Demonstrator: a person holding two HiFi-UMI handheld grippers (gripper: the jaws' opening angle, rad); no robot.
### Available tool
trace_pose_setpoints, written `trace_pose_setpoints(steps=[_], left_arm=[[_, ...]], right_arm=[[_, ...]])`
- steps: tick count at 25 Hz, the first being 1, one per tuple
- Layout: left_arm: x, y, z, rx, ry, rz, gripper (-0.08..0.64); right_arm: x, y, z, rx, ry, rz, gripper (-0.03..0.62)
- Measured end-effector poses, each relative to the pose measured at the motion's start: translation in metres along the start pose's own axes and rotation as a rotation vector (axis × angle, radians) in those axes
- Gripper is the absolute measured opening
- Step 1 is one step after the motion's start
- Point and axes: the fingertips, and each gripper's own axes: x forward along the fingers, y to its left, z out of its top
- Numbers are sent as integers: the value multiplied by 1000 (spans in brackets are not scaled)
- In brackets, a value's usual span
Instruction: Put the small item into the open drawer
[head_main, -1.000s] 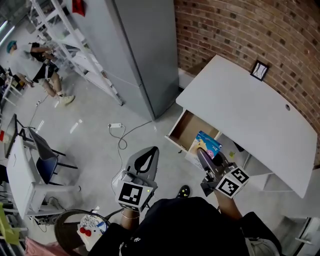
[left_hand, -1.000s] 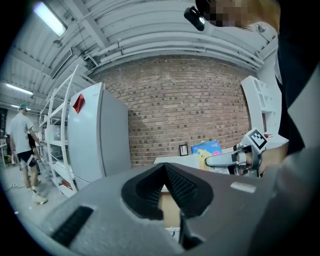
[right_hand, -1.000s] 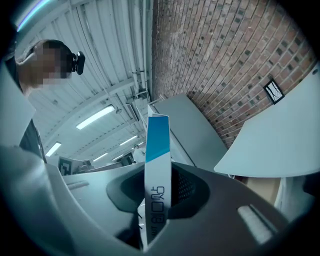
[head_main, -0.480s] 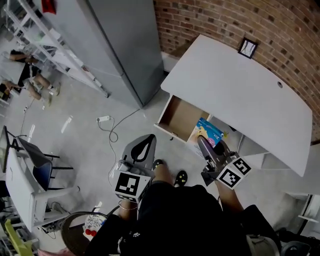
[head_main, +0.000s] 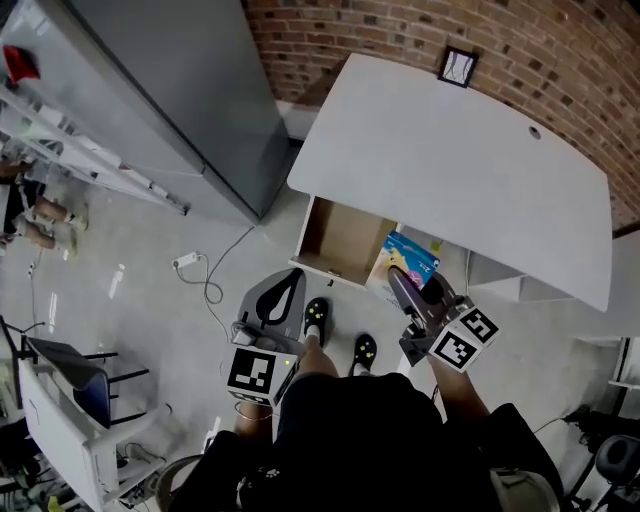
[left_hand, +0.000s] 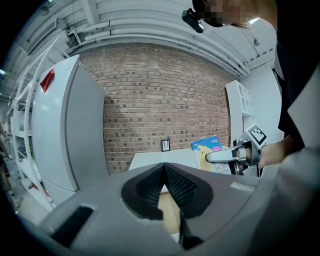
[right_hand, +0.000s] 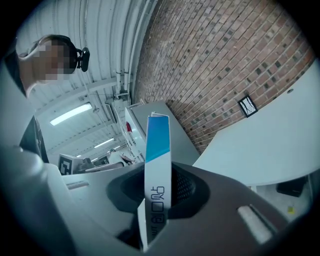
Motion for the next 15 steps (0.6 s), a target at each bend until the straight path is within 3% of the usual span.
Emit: trace_pose_setpoints(steps=[15], left_arm=[[51, 36, -26, 0, 37, -91, -3]], right_arm=[[32, -31, -15, 11, 23, -106, 81]])
